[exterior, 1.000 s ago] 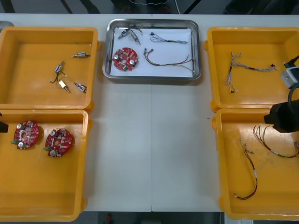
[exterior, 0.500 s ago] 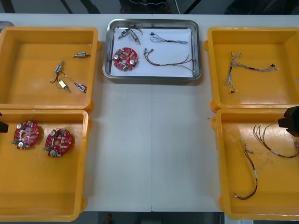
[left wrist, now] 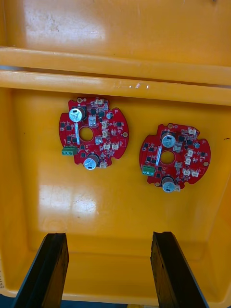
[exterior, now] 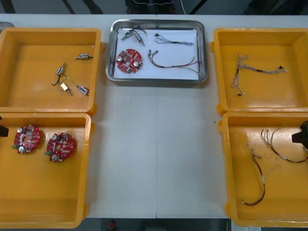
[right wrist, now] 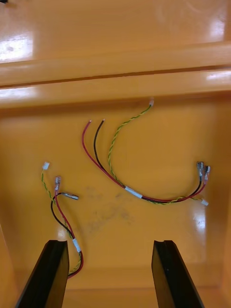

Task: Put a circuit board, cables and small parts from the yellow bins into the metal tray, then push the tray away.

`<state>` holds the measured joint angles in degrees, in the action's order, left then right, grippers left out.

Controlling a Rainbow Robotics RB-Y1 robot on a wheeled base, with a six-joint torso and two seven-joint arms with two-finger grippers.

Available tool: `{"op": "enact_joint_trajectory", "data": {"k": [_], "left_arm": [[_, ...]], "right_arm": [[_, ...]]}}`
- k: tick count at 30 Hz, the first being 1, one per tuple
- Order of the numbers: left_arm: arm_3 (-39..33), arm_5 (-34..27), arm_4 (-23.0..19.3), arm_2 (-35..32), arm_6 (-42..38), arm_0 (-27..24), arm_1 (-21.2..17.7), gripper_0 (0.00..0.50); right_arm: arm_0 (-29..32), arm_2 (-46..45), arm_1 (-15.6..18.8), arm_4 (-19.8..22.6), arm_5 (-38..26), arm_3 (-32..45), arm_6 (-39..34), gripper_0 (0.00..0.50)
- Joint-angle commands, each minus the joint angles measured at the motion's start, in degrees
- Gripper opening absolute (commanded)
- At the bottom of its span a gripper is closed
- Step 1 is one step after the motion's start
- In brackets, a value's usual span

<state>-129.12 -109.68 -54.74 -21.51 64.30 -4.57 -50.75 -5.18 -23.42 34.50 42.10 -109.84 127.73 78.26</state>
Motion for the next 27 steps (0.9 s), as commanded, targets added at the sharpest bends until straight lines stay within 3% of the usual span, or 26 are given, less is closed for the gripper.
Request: {"op": "enact_joint_trajectory", "data": {"k": [1, 27], "left_arm": [[-1.3, -0.3, 0.5, -1.8, 1.7, 0.8, -2.5, 0.5], [-1.3, -0.3, 0.5, -1.8, 1.7, 0.8, -2.5, 0.5]], "right_arm": [[0.6, -1.5, 2.9, 0.5, -0.2, 0.4, 0.1, 0.5], [0.7, 0.1, 3.6, 0.3, -0.2, 0.4, 0.3, 0.5]]}}
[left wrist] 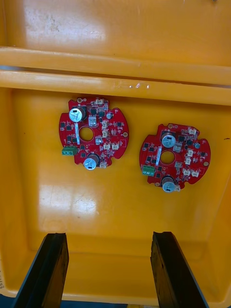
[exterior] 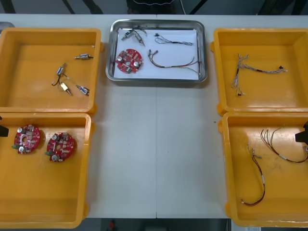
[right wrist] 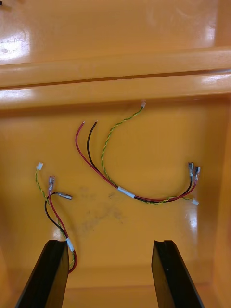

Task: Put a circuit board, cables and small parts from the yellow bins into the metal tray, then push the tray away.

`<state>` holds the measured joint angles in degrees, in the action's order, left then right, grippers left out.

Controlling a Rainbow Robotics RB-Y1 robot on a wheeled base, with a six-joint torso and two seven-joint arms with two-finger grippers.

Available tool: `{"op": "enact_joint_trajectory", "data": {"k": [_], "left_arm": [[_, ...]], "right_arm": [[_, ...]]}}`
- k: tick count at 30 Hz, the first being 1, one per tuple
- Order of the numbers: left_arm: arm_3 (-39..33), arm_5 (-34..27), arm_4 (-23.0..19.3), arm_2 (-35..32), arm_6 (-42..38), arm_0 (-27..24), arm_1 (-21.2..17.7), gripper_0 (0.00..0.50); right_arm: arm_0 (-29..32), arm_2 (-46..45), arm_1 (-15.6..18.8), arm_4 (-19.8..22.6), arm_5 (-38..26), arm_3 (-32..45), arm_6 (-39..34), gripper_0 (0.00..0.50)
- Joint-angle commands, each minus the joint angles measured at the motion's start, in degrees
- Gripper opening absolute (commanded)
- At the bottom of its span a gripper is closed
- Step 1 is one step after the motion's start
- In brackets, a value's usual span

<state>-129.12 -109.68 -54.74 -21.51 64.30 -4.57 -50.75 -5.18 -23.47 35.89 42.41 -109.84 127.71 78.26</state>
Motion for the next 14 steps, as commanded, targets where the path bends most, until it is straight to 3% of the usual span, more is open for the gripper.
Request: {"op": "enact_joint_trajectory", "data": {"k": [1, 14], "left_arm": [[-1.3, -0.3, 0.5, -1.8, 1.7, 0.8, -2.5, 0.5], [-1.3, -0.3, 0.5, -1.8, 1.7, 0.8, -2.5, 0.5]], "right_arm": [[0.7, 0.2, 2.3, 0.0, -0.2, 0.4, 0.3, 0.5], [0.7, 0.2, 2.3, 0.0, -0.2, 0.4, 0.3, 0.5]]}}
